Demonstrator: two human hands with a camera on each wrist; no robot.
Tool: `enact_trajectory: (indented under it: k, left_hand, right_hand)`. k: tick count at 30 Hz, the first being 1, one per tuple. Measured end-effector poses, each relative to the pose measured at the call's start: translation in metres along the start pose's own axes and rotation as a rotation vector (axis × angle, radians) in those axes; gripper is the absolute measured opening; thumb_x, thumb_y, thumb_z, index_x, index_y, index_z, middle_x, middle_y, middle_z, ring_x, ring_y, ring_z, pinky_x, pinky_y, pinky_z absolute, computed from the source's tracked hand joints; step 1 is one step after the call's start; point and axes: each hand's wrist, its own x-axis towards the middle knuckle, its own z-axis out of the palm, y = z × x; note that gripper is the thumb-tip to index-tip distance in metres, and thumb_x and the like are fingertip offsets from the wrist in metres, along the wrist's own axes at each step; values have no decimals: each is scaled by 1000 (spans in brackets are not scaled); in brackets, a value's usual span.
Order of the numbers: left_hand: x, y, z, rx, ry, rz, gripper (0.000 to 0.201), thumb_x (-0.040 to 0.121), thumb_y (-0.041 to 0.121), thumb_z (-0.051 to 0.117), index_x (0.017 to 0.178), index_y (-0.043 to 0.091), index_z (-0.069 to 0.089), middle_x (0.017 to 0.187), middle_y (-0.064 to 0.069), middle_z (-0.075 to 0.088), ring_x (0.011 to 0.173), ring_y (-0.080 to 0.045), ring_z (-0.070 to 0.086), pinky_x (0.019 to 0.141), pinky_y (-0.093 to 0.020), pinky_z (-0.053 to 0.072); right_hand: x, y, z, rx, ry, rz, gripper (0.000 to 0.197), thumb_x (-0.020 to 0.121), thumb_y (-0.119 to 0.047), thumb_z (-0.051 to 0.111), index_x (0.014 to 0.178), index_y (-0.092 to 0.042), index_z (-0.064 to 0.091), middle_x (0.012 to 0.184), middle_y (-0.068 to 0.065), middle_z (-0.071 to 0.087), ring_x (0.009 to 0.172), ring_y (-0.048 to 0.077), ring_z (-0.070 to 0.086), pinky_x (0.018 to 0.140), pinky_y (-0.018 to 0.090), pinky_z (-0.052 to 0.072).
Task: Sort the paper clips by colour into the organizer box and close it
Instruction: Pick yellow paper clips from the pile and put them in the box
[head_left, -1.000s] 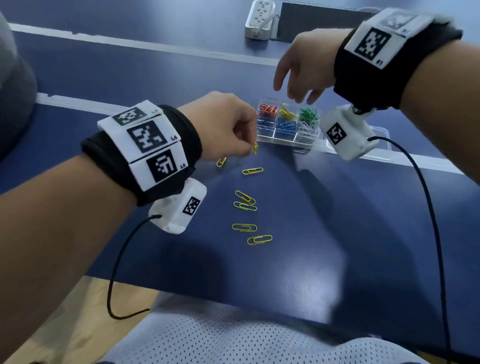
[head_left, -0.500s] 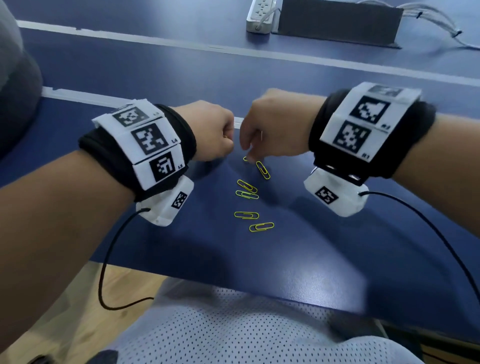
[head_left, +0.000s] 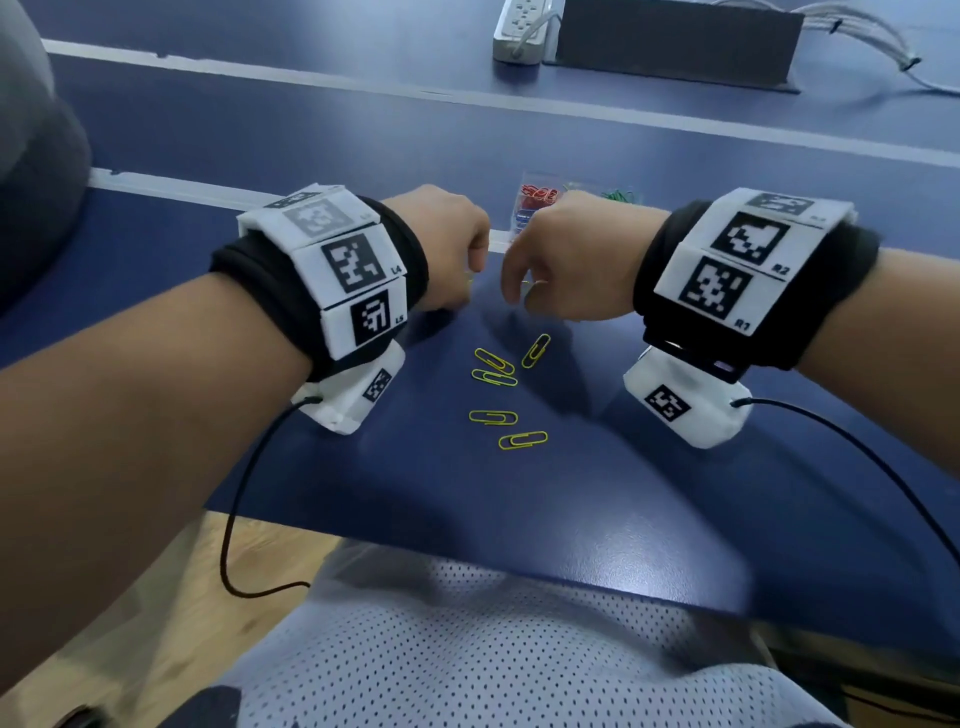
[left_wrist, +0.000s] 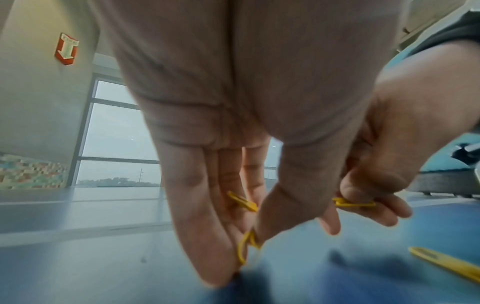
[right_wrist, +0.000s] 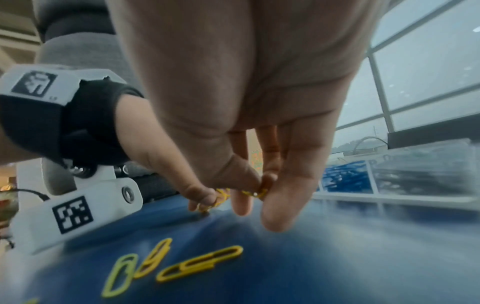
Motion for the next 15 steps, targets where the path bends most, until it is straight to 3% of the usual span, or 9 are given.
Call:
enact_trajectory:
  k: [3, 4, 6, 9, 11, 13, 15]
  left_hand:
    - [-6, 0, -1, -93, -36, -14, 17, 82, 16, 52, 94, 21, 63, 81, 1, 61, 85, -22, 55, 77, -27, 43]
    - [-8, 1, -2, -130, -61, -22, 17, 83, 15, 49, 88, 21, 64, 74, 2, 63, 80, -21, 58, 76, -26, 45]
    - [-13, 1, -2, -172, -113, -26, 19, 84, 14, 44, 78, 21, 61, 62, 4, 60, 64, -15, 57, 67, -24, 44]
    - [-19, -1, 1, -179, -203, 16, 16, 84, 17, 44, 77, 23, 57, 59, 4, 57, 59, -15, 52, 61, -25, 40]
    - [-24, -2, 3, -186, -254, 59, 9, 81, 22, 53, 73, 25, 55, 64, 4, 58, 61, -16, 52, 62, -25, 41]
    - [-27, -1, 5, -145, -256, 120, 19, 77, 30, 66, 66, 30, 49, 65, 7, 54, 59, -10, 49, 56, -23, 37]
    - [-29, 2, 8, -46, -218, 173, 30, 72, 38, 73, 64, 31, 45, 63, 9, 48, 58, -6, 45, 53, -24, 32]
  right_hand:
    - [-6, -1, 4, 34, 3, 45, 24, 81, -24, 49, 58, -24, 58, 60, -2, 56, 74, 26, 51, 74, 31, 52]
    - [-8, -2, 6, 41, -9, 30, 22, 80, -27, 52, 59, -24, 59, 61, 0, 60, 72, 24, 52, 74, 29, 52]
    - [-11, -5, 9, 36, -43, -40, 12, 78, -34, 63, 76, -25, 70, 75, 0, 68, 73, 20, 53, 73, 25, 48]
    - [-13, -5, 10, -43, -91, -153, 28, 74, -34, 72, 100, -23, 72, 90, -1, 67, 80, 17, 50, 71, 23, 39]
    - [-15, -3, 11, -67, -96, -210, 28, 76, -30, 72, 103, -24, 71, 80, -7, 60, 80, 17, 50, 70, 23, 40]
    - [-19, -1, 12, -46, -96, -246, 23, 79, -25, 67, 101, -26, 72, 64, -16, 49, 73, 15, 47, 61, 17, 36]
    - [-24, -2, 13, -59, -84, -265, 23, 81, -22, 61, 101, -27, 70, 59, -19, 42, 65, 14, 42, 60, 19, 33]
